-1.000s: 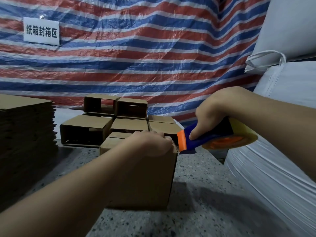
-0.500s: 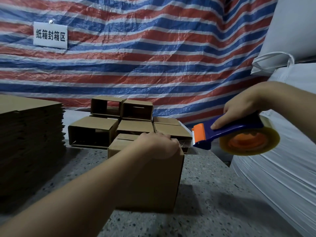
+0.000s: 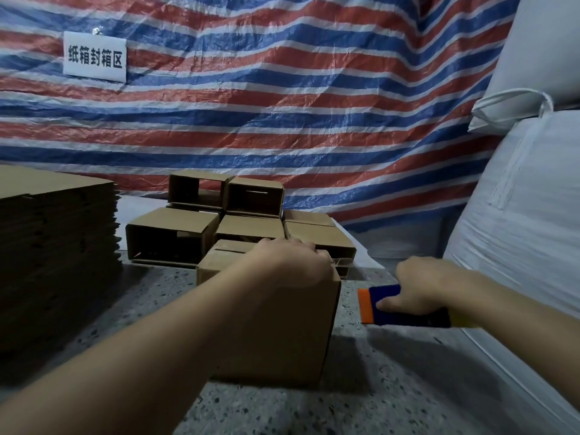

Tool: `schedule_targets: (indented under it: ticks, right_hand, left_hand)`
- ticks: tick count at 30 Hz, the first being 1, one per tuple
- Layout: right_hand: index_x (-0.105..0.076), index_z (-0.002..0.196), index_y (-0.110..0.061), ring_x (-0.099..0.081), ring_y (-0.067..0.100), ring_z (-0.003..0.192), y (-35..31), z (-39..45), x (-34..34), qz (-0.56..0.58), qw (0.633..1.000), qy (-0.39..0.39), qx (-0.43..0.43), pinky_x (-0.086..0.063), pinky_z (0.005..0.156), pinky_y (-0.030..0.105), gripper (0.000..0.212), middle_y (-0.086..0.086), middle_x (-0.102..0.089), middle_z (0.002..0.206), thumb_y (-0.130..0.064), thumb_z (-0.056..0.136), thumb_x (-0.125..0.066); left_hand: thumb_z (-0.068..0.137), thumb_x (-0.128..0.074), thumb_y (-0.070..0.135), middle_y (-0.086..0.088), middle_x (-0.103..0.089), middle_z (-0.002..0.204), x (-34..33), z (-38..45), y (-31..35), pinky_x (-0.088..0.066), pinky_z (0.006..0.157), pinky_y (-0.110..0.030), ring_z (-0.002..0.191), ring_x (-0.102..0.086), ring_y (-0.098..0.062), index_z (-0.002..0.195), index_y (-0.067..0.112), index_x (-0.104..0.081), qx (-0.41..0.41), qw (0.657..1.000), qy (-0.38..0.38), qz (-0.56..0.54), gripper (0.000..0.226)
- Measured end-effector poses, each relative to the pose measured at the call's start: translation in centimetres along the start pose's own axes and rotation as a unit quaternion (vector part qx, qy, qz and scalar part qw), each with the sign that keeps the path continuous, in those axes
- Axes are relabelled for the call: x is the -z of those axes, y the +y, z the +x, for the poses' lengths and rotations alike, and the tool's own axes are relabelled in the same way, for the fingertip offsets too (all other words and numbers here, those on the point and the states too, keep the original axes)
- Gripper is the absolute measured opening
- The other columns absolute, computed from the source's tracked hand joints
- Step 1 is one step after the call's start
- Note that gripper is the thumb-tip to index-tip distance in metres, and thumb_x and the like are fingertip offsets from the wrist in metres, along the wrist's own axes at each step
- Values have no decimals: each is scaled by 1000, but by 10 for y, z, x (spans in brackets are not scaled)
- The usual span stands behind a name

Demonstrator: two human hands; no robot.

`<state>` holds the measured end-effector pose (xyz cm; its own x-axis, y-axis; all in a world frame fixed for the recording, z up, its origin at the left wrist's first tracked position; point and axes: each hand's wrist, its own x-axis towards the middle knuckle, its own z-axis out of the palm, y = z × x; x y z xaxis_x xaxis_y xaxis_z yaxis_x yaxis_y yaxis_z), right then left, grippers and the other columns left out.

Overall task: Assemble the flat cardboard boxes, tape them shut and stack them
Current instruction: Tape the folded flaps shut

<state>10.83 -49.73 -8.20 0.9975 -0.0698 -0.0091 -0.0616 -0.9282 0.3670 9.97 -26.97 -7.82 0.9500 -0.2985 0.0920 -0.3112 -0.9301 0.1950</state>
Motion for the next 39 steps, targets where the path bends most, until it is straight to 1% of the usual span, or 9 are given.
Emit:
schedule_targets:
  ticks: [7,13,15,18,20,23,27,32,39]
  right_hand:
    - [-46,65,-24,-50,8,53,-27,-32,-63,97,981,164,-16,-33,44,25,62,-9,-50,62,-83,83,-44]
    - [-41,66,-23,-61,15,72,-47,-49,-100,103,980,162,-51,-36,53,30,65,-7,-57,74,-86,83,-37]
    - [-44,66,-24,-55,14,67,-48,-52,-99,106,983,136,-63,-37,53,29,70,-9,-53,72,-89,82,-25]
    - [-54,74,-26,-62,17,83,-42,-52,-63,159,976,119,-85,-51,75,34,82,-2,-62,85,-87,77,0]
    - [-61,112,-21,-59,17,105,-35,-51,-27,277,933,220,-66,-48,95,37,81,3,-64,115,-75,87,-6]
    - [-29,157,-26,-23,-3,138,-46,-58,25,480,821,307,47,-18,112,27,68,-7,-30,162,-60,99,-17]
    - [-9,161,-29,-2,0,151,-88,-65,54,518,818,194,158,-2,118,27,71,-12,-6,169,-64,99,-14]
    - [-26,159,-28,-34,22,145,-118,-66,38,593,799,65,79,-26,109,36,69,2,-35,160,-64,101,-16]
    - [-42,151,-38,-42,17,141,-122,-64,4,773,631,21,56,-29,120,46,65,-3,-50,151,-71,99,-23]
  left_hand:
    - [103,-19,49,-9,-34,157,1,-2,0,-23,116,-48,143,-30,-28,149,21,-35,-1,1000,-6,-3,57]
    - [101,-19,50,-9,-32,158,1,-2,-1,-22,117,-51,145,-27,-29,149,21,-35,-6,1000,-13,8,58]
    - [101,-19,51,-9,-31,159,1,-1,-1,-21,117,-50,145,-26,-29,150,21,-34,-4,1000,-12,11,59]
    - [100,-18,52,-9,-32,158,0,-1,-1,-22,116,-50,145,-27,-29,150,22,-34,-4,1000,-11,15,60]
    - [100,-18,52,-8,-32,158,0,-2,-2,-21,117,-50,145,-27,-29,150,22,-33,-5,1000,-11,14,60]
    - [101,-19,51,-8,-33,157,0,-1,-1,-21,117,-51,144,-28,-29,148,22,-35,-6,1000,-12,15,58]
    - [101,-27,52,-8,-28,160,2,-2,1,-21,118,-52,148,-24,-29,155,23,-27,-11,1000,-16,23,60]
    - [100,-45,41,-7,-32,157,8,-10,1,-24,116,-51,146,-27,-29,154,22,-25,-26,996,-35,81,60]
    - [104,-25,45,-9,-29,160,6,-8,7,-19,117,-50,147,-24,-29,154,21,-28,6,999,-19,33,56]
